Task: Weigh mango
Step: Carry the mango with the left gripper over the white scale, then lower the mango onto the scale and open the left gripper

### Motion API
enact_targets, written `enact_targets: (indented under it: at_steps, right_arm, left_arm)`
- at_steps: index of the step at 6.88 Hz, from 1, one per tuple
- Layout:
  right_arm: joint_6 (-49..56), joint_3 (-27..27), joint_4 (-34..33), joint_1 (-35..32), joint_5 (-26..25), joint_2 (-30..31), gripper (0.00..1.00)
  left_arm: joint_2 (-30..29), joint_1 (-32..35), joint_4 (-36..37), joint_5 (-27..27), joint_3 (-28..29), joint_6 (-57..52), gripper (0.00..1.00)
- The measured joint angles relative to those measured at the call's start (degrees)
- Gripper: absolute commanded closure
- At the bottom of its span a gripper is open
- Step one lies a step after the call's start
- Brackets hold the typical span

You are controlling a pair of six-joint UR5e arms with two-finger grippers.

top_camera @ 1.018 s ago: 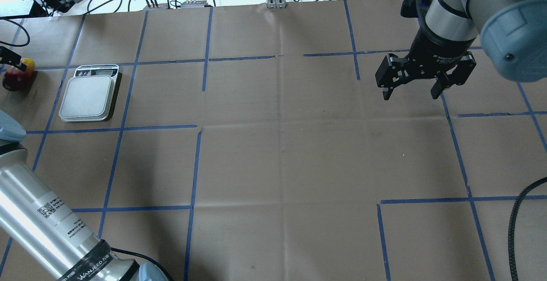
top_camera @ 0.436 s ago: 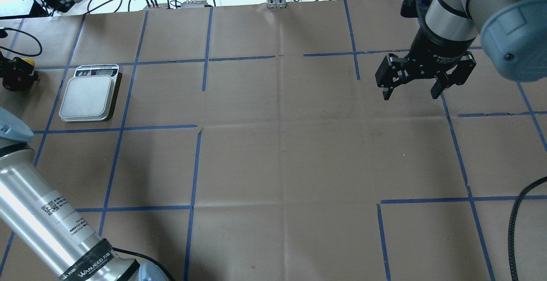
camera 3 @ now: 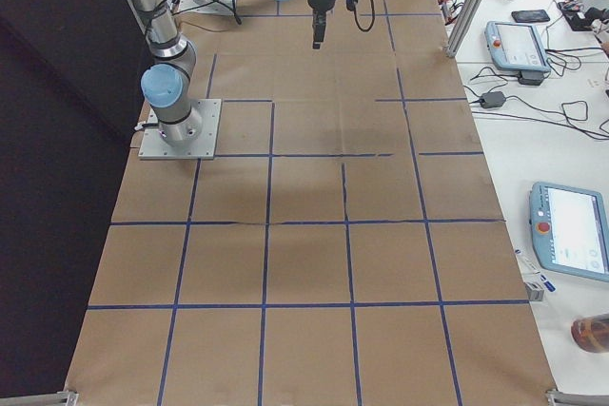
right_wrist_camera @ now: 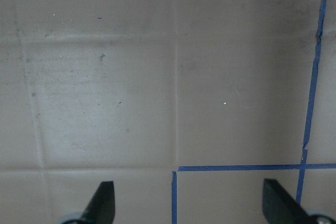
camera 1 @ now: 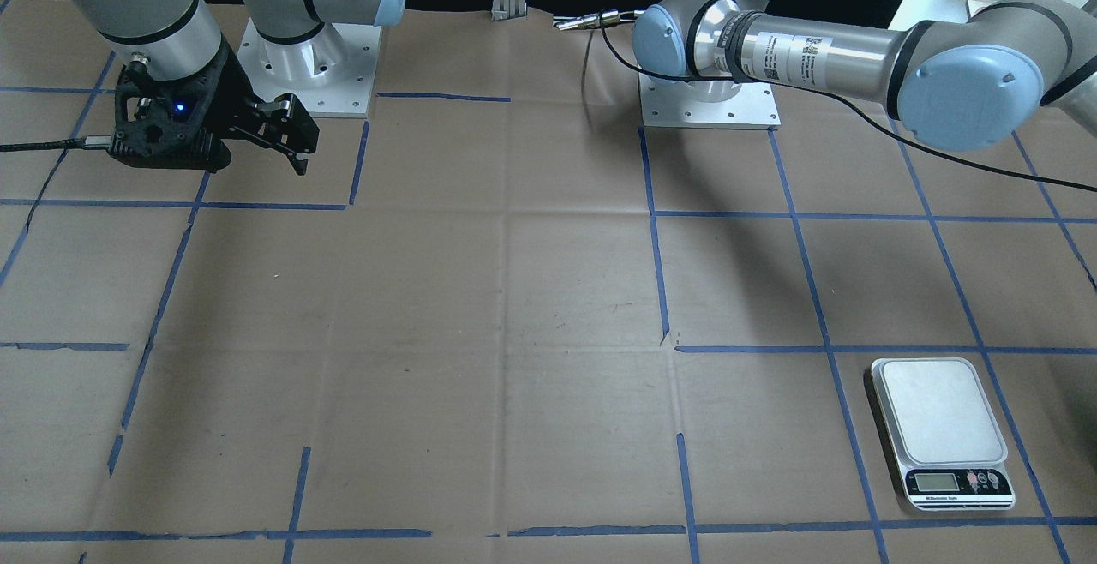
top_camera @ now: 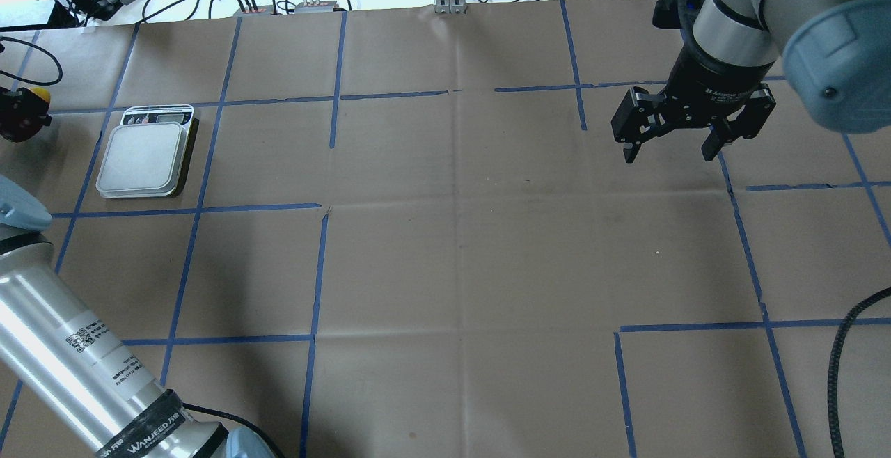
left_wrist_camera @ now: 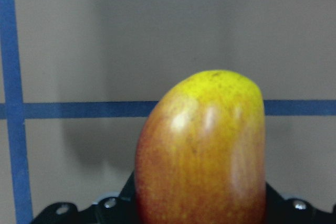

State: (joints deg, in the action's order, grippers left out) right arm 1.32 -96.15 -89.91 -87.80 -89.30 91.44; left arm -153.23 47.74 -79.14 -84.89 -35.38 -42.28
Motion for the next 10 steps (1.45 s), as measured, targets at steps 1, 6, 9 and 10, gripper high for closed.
enact_targets:
  at_steps: [1, 6, 9, 10]
  right_arm:
    - [0.00, 0.00, 0.00, 0.00, 0.00, -0.01, 0.00]
    - [0.00, 0.00, 0.00, 0.00, 0.00, -0.01, 0.00]
    - [0.00, 0.00, 0.00, 0.00, 0.00, -0.03, 0.00]
    - [0.00, 0.00, 0.00, 0.00, 0.00, -0.04, 0.00]
  left_arm:
    - [2.36, 0.81, -1.31, -0.03, -0.97, 1.29, 0.51]
    - [24.81, 11.46, -0.18, -0.40, -30.52, 15.41, 0.51]
    - [26.61, 13.48, 12.98, -2.91, -45.01, 17.17, 0.23]
    - [26.61, 13.45, 14.31, -3.33, -46.20, 17.21, 0.01]
